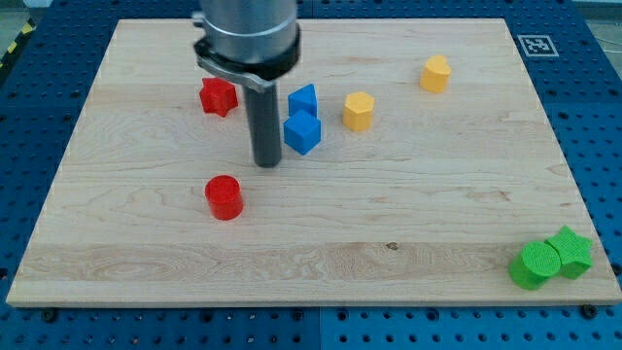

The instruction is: Move the blue triangle slightly along with blue cube to downwards

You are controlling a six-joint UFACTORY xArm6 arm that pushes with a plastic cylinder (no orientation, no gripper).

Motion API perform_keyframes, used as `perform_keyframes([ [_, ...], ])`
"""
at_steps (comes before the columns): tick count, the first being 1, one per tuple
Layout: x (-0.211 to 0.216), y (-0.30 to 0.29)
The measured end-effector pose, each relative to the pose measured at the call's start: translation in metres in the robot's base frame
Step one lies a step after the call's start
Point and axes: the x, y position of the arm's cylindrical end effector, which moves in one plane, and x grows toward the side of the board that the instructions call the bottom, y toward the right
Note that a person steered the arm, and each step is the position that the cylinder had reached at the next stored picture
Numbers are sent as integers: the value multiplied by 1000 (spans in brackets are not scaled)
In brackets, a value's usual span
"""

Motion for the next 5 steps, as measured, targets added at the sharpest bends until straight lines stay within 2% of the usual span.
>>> perform_keyframes([
  [4,-155,-15],
  [5,-152,-15],
])
